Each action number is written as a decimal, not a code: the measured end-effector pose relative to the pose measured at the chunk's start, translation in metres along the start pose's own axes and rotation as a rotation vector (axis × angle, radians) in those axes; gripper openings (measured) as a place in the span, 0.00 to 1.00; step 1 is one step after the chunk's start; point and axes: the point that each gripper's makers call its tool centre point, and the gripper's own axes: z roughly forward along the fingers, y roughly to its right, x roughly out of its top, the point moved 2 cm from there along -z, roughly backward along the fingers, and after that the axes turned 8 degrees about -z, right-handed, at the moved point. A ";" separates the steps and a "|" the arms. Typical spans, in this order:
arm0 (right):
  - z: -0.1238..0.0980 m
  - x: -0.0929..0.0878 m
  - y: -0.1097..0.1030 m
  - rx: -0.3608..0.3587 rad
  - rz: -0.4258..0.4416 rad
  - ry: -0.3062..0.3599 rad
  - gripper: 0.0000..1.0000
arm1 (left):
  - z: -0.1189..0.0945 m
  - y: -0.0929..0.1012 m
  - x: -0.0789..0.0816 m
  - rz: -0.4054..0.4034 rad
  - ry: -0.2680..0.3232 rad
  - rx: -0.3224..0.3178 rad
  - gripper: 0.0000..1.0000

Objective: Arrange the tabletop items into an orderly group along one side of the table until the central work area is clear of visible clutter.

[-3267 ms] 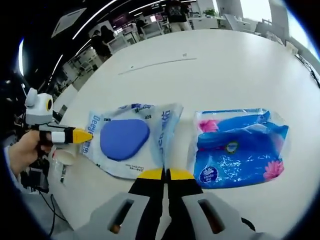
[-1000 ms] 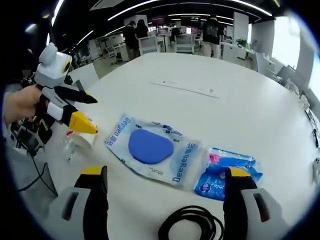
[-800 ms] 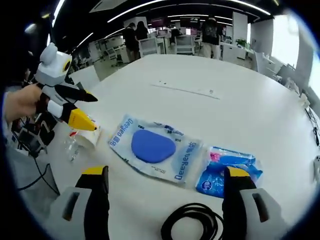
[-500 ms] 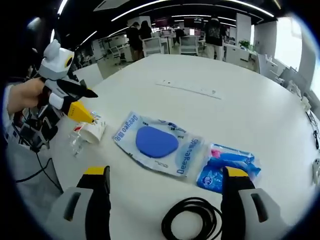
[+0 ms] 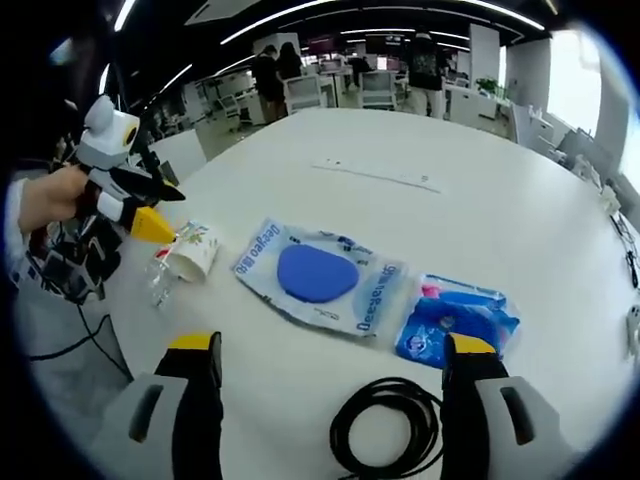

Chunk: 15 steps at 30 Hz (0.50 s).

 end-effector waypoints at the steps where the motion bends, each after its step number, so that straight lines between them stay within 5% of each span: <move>1: -0.001 0.001 0.000 -0.001 -0.001 0.003 0.89 | -0.001 -0.001 0.000 0.005 0.002 0.002 0.93; 15: -0.024 -0.011 0.008 -0.014 0.010 0.033 0.88 | -0.006 -0.006 -0.032 0.030 0.005 -0.009 0.92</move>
